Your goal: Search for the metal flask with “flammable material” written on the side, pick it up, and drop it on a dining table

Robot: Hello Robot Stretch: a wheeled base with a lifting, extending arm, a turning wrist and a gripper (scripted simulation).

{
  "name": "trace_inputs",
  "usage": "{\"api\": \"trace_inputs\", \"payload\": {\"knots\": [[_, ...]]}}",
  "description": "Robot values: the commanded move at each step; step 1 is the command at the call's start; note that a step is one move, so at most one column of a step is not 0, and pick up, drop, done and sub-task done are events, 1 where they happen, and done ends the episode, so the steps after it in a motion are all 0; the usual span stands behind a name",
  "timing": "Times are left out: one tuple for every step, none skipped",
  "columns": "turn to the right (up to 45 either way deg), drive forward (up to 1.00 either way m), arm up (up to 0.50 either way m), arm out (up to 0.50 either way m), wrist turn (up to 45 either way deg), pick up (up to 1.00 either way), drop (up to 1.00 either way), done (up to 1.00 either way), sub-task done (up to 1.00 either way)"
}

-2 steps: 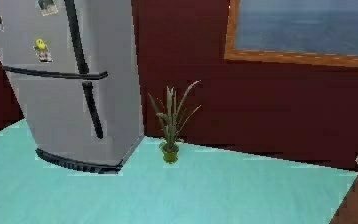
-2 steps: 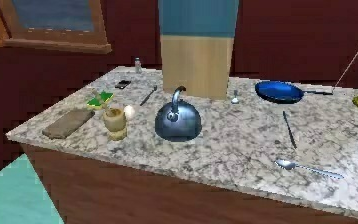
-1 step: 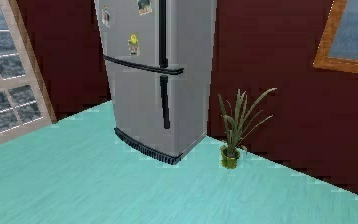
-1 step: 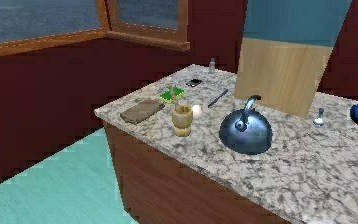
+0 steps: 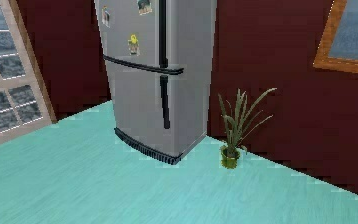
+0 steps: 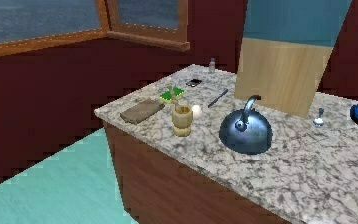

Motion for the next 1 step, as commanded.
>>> {"api": "trace_inputs", "payload": {"knots": [[0.0,0.00,0.38,0.00,0.0,0.00,0.00,0.00,0.00]]}}
